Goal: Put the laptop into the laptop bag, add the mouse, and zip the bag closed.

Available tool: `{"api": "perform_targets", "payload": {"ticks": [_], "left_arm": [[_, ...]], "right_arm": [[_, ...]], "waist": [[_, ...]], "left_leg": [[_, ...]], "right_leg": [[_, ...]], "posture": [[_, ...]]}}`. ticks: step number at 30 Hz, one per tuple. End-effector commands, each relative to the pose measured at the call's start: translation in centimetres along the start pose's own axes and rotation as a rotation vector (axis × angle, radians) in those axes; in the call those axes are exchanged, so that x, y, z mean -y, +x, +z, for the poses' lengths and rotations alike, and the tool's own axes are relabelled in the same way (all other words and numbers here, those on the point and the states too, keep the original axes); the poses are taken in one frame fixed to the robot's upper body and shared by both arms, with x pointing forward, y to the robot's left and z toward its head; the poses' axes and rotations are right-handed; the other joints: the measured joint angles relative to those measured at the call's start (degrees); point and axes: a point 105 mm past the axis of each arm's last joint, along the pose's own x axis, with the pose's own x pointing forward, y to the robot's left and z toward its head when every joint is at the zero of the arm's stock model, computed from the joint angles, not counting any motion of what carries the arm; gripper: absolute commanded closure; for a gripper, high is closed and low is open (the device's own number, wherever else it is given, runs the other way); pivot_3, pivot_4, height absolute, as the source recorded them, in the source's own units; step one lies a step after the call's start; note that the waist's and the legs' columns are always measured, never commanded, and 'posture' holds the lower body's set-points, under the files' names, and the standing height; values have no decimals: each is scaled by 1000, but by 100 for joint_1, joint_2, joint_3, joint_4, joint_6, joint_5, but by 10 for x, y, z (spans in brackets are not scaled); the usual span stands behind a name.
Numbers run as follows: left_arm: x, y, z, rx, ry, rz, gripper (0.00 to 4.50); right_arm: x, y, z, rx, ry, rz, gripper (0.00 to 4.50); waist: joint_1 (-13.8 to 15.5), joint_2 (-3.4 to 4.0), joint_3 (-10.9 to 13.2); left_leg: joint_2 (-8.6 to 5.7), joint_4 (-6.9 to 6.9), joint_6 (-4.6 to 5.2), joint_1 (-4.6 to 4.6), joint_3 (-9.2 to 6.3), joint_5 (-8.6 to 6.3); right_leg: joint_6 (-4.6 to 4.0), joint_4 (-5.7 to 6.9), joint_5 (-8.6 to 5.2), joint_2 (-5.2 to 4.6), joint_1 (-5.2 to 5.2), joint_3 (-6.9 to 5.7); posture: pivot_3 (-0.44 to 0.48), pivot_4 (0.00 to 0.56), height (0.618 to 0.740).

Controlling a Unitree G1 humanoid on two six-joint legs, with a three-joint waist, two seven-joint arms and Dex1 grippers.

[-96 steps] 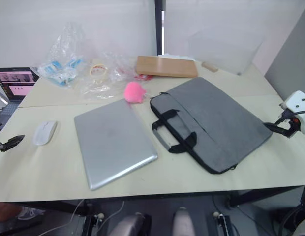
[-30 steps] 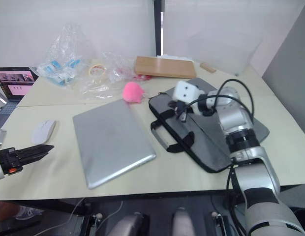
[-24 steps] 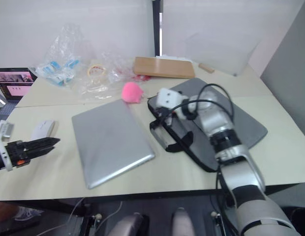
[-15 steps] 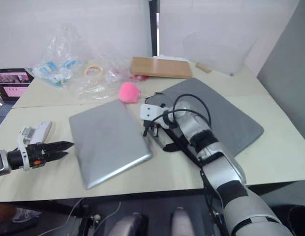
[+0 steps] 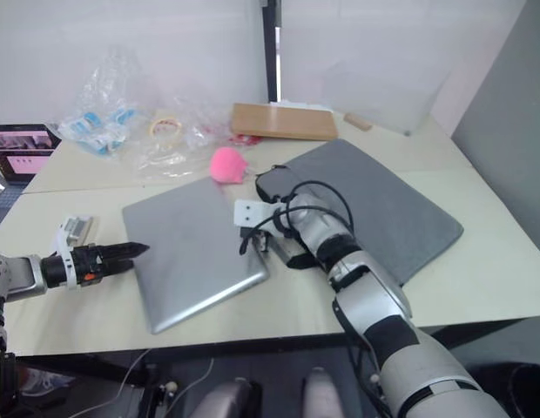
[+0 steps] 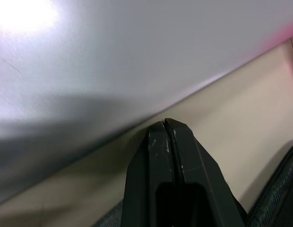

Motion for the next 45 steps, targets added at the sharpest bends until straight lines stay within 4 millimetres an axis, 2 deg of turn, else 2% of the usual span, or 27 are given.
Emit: {"api": "perform_targets", "payload": {"ticks": [1,4,9,15,19,23,35,38,42,45], "left_arm": [[22,11,-5,-36,5,-105,0],[36,12,-7,-50,16,-153,0],[46,6,-1,-5,17,-184,0],[44,-3,5,41,13,-166,0],[38,-13,16,127,-5,-153,0],[34,-13,13,121,22,-117,0],[39,-20,4,107,-2,-142,3758],[43,-26,4,120,-19,-159,4066],[48,-30,-1,114,-28,-174,4141],[50,-31,-7,104,-38,-172,4141]], "right_arm": [[0,5,25,80,-49,3,4481],[-5,8,27,90,-57,15,4481],[-10,10,24,88,-61,22,4481],[-10,9,20,81,-61,25,4481],[-12,9,17,77,-61,29,4481],[-15,10,18,85,-64,39,4481],[-15,9,27,121,-70,39,4500],[-15,9,27,125,-66,36,4500],[-15,8,28,136,-59,35,4500],[-8,6,36,173,-35,10,4500]], "waist": [[-4,0,0],[-35,0,0],[-93,-5,-2],[-167,-5,-2],[-194,-7,-1],[-194,-7,-2],[-197,-8,-3],[-196,-10,-4],[-210,-10,-4],[-205,-10,-4]], "left_leg": [[0,0,0,0,0,0],[4,-1,-1,-4,0,0],[28,-2,-16,-11,1,-7],[70,-3,-43,-10,1,-20],[81,-3,-50,-9,1,-22],[85,-3,-56,-6,1,-25],[89,-4,-59,-5,2,-31],[91,-4,-59,-3,2,-32],[103,-5,-67,0,2,-36],[111,-6,-72,-1,2,-39]], "right_leg": [[0,0,1,1,-1,1],[-1,1,1,5,-5,3],[-11,-4,7,31,-16,7],[-22,-5,14,71,-21,5],[-26,-7,16,84,-21,5],[-28,-6,18,88,-21,5],[-29,-8,18,95,-21,7],[-29,-8,18,96,-19,7],[-29,-8,18,108,-21,11],[-29,-9,18,116,-22,11]], "posture": [[0,150,740],[0,150,740],[0,150,740],[0,150,740],[0,150,740],[0,150,740],[0,150,740],[0,150,740],[0,150,740],[0,150,740]]}}
